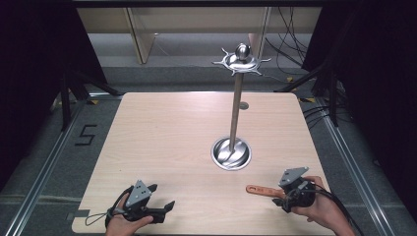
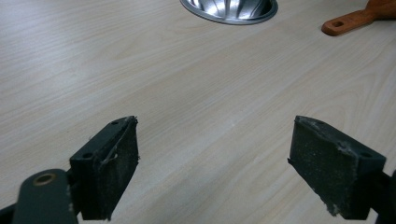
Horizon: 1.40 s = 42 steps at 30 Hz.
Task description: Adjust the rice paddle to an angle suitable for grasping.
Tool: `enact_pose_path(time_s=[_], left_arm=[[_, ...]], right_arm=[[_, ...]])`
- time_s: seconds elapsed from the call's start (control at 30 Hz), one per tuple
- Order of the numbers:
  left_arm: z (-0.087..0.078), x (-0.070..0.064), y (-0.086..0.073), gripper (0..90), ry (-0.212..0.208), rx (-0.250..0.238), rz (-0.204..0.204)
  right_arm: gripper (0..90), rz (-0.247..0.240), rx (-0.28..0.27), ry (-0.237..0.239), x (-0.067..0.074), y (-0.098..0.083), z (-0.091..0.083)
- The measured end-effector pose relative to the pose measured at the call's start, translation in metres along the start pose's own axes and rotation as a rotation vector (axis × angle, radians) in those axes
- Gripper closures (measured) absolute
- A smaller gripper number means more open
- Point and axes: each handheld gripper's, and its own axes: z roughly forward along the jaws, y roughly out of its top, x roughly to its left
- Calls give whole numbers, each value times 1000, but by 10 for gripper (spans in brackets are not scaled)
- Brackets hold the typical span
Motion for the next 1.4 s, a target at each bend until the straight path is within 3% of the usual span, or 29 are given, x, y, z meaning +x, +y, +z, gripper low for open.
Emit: enact_pose_path(time_s=[0.03, 0.07, 0.1, 0.27, 0.37, 0.6, 0.63, 0.73, 0.87, 0.93, 0.97, 1.13, 1.17, 1.23, 1.4], left_arm=[[0, 0, 0, 149, 3, 0, -14], [1, -1, 0, 149, 1, -7, -22], [1, -1, 0, 150, 0, -7, -21], [0, -1, 0, 150, -1, -1, -5], [0, 0, 0, 150, 2, 1, -3], [0, -1, 0, 150, 3, 0, -12], [0, 0, 0, 150, -1, 1, 10], [0, 0, 0, 150, 3, 0, -12], [-1, 0, 0, 150, 0, 1, 12], [0, -1, 0, 150, 1, 0, -12], [-1, 0, 0, 150, -1, 2, 13], [0, -1, 0, 150, -2, -7, 3], [0, -1, 0, 151, 0, -6, 5], [-1, 0, 0, 150, 3, 1, 13], [0, 0, 0, 151, 2, 1, 12]], right_arm=[[428, 67, 33, 11, 6, 3, 1], [436, 2, 10, 0, 1, 5, 3], [439, -15, 12, 2, 0, 8, 5], [442, -16, 44, 20, -4, 20, 10], [446, -49, 45, 20, -10, 27, 16], [492, -42, 118, 41, -10, 35, 27], [515, -63, 137, 44, -10, 39, 30], [538, -60, 144, 57, -9, 43, 31], [562, -55, 161, 67, -8, 49, 33], [572, -78, 167, 72, -11, 51, 35], [574, -76, 180, 75, -11, 51, 37], [589, -77, 212, 76, -11, 50, 41], [594, -100, 221, 85, -12, 50, 43], [596, -73, 228, 84, -12, 50, 42], [609, -82, 265, 80, -12, 53, 43]])
